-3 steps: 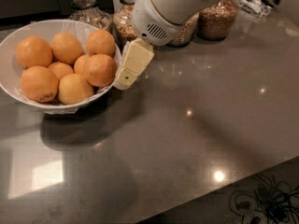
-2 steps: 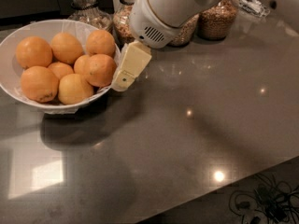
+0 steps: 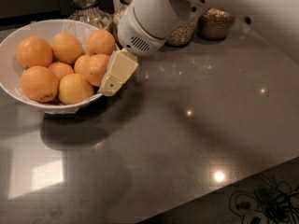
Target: Pick orange from white bowl
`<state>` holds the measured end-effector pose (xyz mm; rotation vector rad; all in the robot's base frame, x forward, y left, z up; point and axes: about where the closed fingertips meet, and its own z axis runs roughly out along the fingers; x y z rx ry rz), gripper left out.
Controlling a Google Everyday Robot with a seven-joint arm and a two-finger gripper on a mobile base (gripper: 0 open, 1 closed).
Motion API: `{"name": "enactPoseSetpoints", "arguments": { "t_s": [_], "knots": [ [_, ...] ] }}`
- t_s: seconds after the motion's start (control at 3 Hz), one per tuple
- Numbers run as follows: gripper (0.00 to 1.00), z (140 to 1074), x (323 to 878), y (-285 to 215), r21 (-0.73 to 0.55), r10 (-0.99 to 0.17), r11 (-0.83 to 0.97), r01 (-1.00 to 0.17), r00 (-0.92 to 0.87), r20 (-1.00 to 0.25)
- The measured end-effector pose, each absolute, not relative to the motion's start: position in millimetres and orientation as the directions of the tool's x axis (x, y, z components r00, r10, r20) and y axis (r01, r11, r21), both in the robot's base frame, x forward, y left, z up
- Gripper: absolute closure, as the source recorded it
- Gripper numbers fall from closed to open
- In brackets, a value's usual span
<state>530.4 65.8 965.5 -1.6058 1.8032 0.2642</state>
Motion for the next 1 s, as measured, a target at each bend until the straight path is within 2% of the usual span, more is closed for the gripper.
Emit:
{"name": "enactPoseSetpoints", "arguments": {
  "t_s": [0.33, 0.67, 1.0],
  "knots": [
    [0.07, 961.4, 534.5, 72.3, -0.290, -0.785, 0.213, -0.933, 0.013, -0.620],
    [0.08, 958.0, 536.9, 75.1, -0.286, -0.782, 0.216, -0.934, 0.010, -0.624],
    [0.17, 951.6, 538.8, 82.9, -0.276, -0.780, 0.221, -0.935, 0.001, -0.626]
  ]
}}
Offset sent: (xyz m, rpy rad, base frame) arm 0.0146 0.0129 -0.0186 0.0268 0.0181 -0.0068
